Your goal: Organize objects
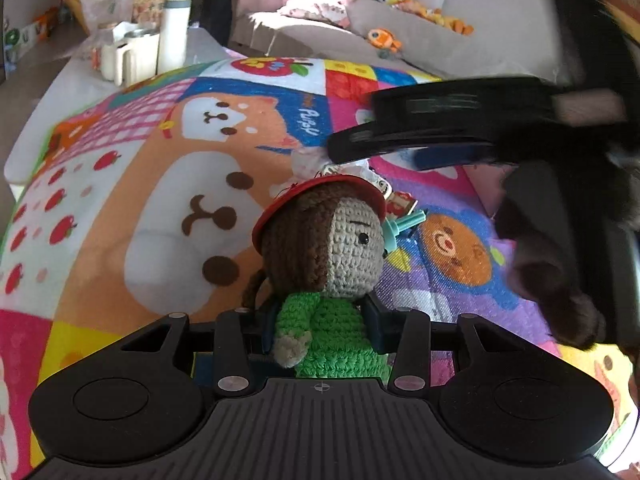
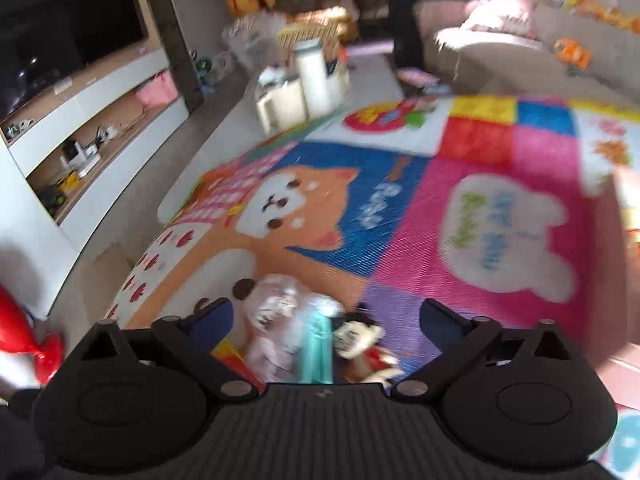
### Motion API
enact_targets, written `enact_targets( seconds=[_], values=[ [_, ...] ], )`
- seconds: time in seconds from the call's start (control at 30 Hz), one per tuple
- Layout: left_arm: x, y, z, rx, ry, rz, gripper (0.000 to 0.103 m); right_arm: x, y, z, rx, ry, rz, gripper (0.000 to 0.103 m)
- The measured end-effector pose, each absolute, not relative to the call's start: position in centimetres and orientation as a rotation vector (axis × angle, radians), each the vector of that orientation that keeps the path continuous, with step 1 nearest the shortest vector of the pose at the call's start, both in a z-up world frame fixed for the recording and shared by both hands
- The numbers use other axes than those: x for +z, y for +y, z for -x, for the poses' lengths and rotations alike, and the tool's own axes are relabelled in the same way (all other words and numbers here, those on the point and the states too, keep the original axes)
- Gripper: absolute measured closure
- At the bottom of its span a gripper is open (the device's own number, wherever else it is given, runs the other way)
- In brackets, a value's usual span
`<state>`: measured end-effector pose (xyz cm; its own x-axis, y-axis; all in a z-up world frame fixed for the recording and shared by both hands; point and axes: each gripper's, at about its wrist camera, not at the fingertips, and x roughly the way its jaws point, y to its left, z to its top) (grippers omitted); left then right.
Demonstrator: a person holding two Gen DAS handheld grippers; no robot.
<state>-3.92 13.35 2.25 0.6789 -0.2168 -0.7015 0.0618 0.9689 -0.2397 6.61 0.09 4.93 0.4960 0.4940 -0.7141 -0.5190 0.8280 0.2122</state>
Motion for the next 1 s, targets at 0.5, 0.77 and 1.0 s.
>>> enact_targets(
  seconds=[0.5,0.77,1.0],
  values=[
    [2.0,10.9,2.5,-0.182,0.823,0.17,0.057,2.7,-11.1,-3.7,0.371,0.824,0.267,0.024],
    [1.8,7.4,0.9,-0.227,0.827,0.148,0.057,4.1,-16.7,1.8,0.37,0.736,0.186,0.024],
    [1.6,6.1,0.1,-0.235,0.822,0.17,0.057,2.5,-13.1,2.4,0.379,0.666,0.212,0.025]
  ],
)
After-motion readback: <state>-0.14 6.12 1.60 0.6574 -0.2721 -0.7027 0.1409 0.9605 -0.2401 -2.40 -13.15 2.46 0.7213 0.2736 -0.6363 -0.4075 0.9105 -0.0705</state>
